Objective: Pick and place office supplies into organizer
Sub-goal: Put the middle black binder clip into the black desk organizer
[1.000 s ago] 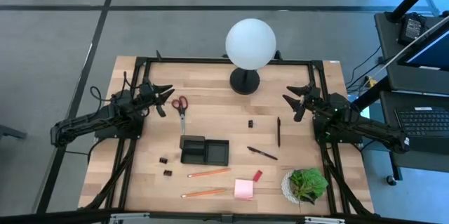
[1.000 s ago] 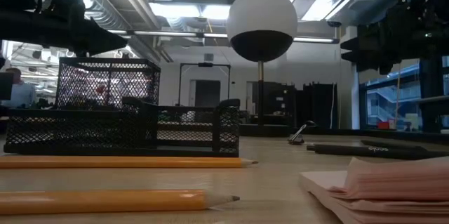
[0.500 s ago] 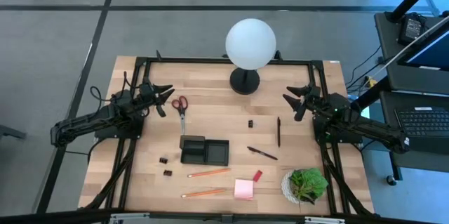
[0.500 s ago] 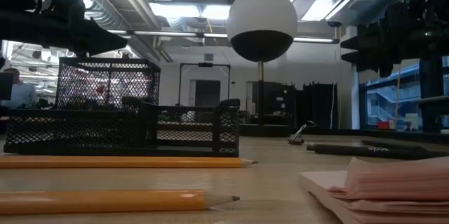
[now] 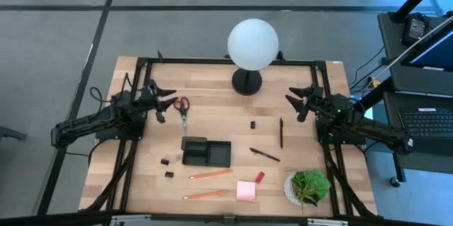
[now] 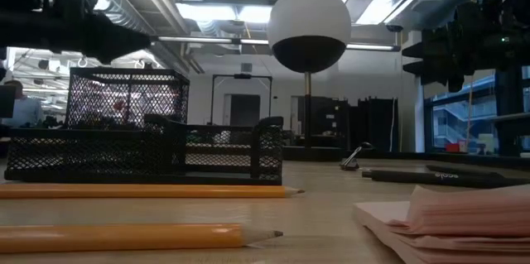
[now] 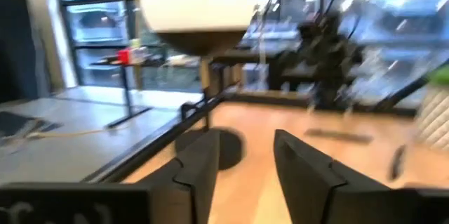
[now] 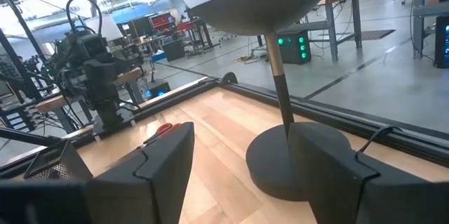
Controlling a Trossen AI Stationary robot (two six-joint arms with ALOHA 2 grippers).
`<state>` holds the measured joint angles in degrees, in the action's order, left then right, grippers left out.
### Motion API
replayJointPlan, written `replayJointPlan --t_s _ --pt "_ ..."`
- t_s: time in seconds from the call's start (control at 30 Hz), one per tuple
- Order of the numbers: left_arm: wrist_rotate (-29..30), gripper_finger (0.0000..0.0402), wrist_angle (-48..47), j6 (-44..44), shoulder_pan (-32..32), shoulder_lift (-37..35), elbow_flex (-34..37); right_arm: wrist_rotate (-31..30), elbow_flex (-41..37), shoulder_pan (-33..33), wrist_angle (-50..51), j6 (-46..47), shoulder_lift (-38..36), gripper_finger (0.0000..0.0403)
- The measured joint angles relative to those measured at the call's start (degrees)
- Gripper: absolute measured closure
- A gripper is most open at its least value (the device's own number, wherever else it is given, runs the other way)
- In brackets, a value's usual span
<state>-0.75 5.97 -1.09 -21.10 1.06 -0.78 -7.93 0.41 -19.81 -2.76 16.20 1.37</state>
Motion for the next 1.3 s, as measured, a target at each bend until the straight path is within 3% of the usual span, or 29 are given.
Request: replayJointPlan --t_s 0.2,0.4,0.73,1.0,1.13,1.3 --pt "-10.75 0.0198 3.74 -6.89 0.0 0.0 0.0 0.01 0.0 -0.01 0.0 -0.37 0.01 0.0167" --pt "-17.74 0.0199 0.85 -11.77 1.77 1.93 -2.02 0.01 -0.01 0.0 0.0 -1.76 0.02 0.0167" --pt "-16.86 0.0208 -18.28 -7.75 11.76 18.79 -19.67 0.01 -0.01 -0.02 -0.02 -1.89 0.0 0.0167" --pt "-14.57 0.0216 -44.37 -4.26 17.63 35.72 -38.35 0.01 0.01 0.0 -0.02 -1.76 0.0 0.0167" --pt "-11.32 0.0222 -48.29 -5.8 20.4 41.71 -40.44 -0.01 0.01 -0.01 -0.03 -1.74 0.01 0.0167" --pt "-15.6 0.0226 -52.92 -16.14 23.87 47.46 -40.44 -0.01 -0.01 0.0 -0.04 -1.74 0.02 0.0167"
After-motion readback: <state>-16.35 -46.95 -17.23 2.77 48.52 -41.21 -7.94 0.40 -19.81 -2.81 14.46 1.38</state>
